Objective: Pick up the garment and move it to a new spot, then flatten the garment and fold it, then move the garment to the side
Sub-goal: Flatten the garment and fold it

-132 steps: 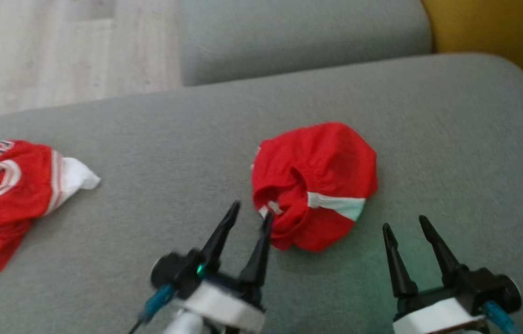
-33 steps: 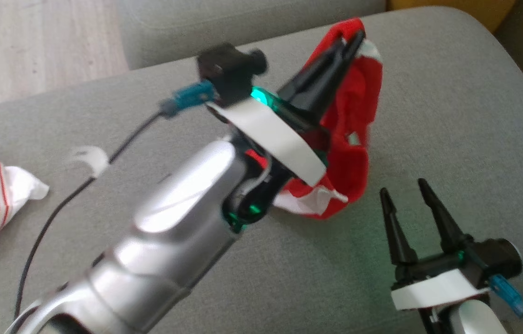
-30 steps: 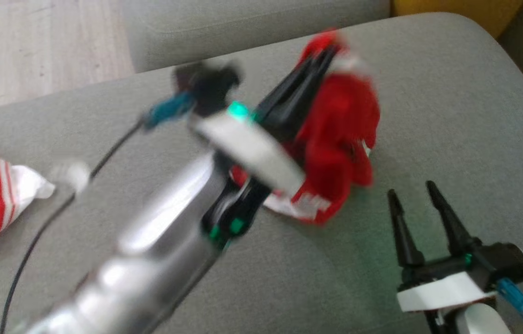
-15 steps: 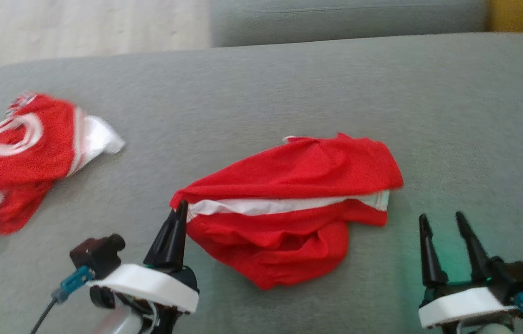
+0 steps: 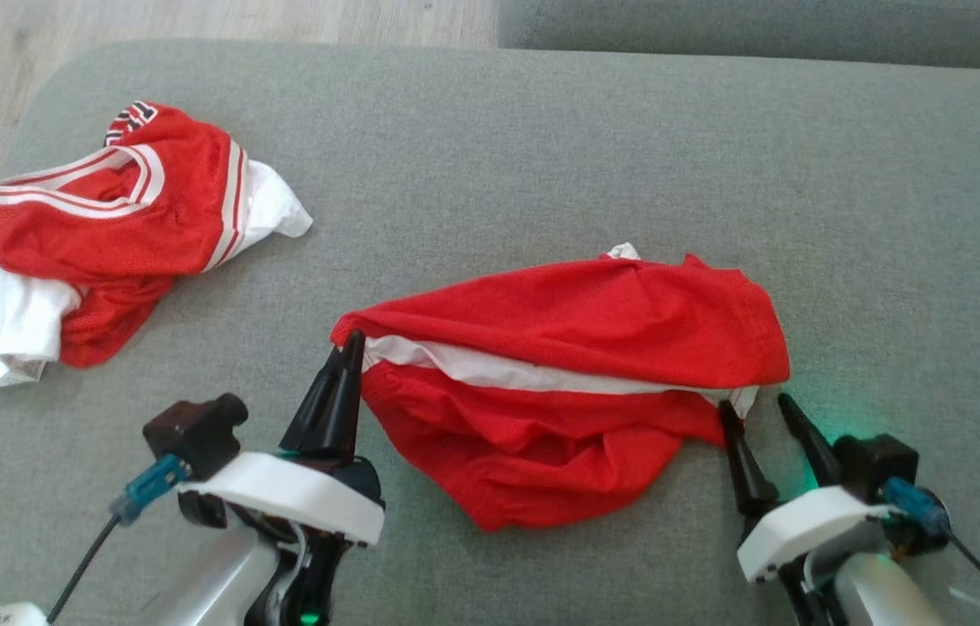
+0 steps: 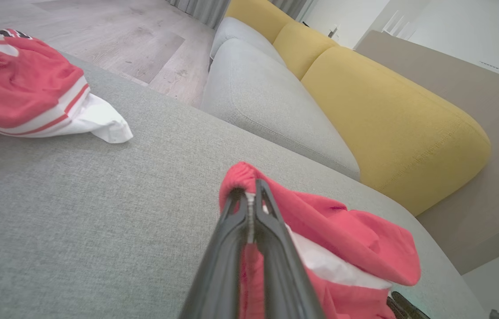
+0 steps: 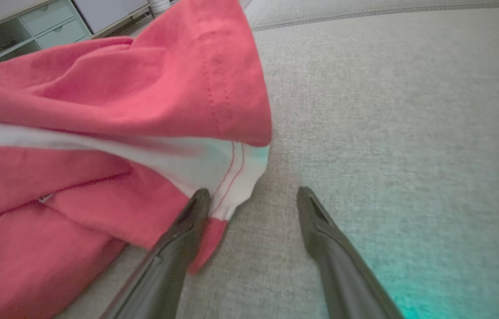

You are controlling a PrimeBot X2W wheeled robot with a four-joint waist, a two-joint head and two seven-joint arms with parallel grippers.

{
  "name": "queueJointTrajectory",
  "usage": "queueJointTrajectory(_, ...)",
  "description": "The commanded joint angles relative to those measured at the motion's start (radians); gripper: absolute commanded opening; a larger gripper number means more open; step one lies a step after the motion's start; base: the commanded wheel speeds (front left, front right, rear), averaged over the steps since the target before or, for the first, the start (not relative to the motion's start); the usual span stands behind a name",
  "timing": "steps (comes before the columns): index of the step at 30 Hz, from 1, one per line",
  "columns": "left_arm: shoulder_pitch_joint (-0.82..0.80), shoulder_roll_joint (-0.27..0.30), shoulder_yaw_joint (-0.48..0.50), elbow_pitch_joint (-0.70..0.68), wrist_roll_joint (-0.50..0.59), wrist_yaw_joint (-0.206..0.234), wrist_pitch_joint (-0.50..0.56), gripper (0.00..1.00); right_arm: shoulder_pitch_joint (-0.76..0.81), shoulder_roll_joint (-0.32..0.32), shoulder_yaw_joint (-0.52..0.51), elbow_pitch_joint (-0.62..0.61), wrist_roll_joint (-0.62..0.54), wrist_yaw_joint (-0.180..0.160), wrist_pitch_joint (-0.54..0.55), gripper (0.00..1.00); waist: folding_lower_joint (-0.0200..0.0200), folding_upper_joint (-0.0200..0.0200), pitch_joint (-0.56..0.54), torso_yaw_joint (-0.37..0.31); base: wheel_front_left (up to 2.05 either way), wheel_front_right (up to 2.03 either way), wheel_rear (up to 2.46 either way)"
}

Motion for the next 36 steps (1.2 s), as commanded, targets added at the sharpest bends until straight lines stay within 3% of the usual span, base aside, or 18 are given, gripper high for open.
queueJointTrajectory(1, -0.056, 0.008, 0.03, -0.024, 0.012, -0.004, -0.011, 0.0, -0.038, -0.017, 0.037, 0.003, 0.01, 0.007, -0.003, 1.0, -0.0001, 0.0, 0.006, 0.002, 0.0, 0.0, 0.0)
queueJointTrajectory(5, -0.069, 0.002, 0.026, -0.017, 0.014, -0.009, -0.01, 0.0, -0.078, -0.013, 0.084, 0.077, 0.037, 0.007, -0.007, 1.0, -0.0001, 0.0, 0.012, 0.0, 0.0, 0.0, 0.0)
queueJointTrajectory(6, -0.072, 0.0, 0.024, -0.015, 0.014, -0.011, -0.009, 0.0, -0.087, -0.012, 0.098, 0.095, 0.043, 0.007, -0.007, 0.9, -0.0001, 0.0, 0.012, -0.001, 0.0, 0.0, 0.0)
queueJointTrajectory(7, -0.074, -0.001, 0.023, -0.013, 0.015, -0.012, -0.008, 0.0, -0.096, -0.011, 0.115, 0.112, 0.049, 0.007, -0.006, 0.57, -0.0001, 0.0, 0.012, -0.002, 0.0, 0.0, 0.0)
queueJointTrajectory(8, -0.075, -0.001, 0.022, -0.011, 0.015, -0.013, -0.008, 0.0, -0.103, -0.011, 0.133, 0.128, 0.056, 0.007, -0.002, 0.13, -0.0001, 0.0, 0.01, -0.003, 0.0, 0.0, 0.0)
queueJointTrajectory(9, -0.075, -0.001, 0.022, -0.009, 0.014, -0.014, -0.007, 0.0, -0.109, -0.01, 0.152, 0.143, 0.064, 0.007, 0.002, 0.0, -0.0001, 0.0, 0.007, -0.005, 0.0, 0.0, 0.0)
queueJointTrajectory(13, -0.073, 0.009, 0.026, -0.007, 0.01, -0.017, -0.006, 0.0, -0.125, -0.024, 0.218, 0.164, 0.112, 0.007, 0.004, 0.0, -0.0001, 0.0, -0.012, -0.02, 0.0, 0.0, 0.0)
queueJointTrajectory(18, -0.069, 0.047, 0.042, -0.031, 0.008, -0.022, -0.003, 0.0, -0.101, -0.075, 0.243, 0.08, 0.181, 0.007, -0.014, 0.0, -0.0001, 0.0, -0.058, -0.058, 0.0, 0.0, 0.0)
queueJointTrajectory(29, -0.112, 0.193, 0.073, -0.22, -0.042, -0.059, 0.137, 0.0, 0.003, -0.247, 0.109, -0.365, 0.231, 0.007, 0.03, 0.0, -0.0001, 0.0, -0.153, -0.177, 0.0, 0.0, 0.0)
queueJointTrajectory(36, -0.346, 0.239, 0.1, -0.308, -0.013, -0.126, 0.246, 0.0, -0.099, -0.312, -0.047, -0.677, 0.259, 0.007, 0.174, 0.0, -0.0001, 0.0, -0.127, -0.227, 0.0, 0.0, 0.0)
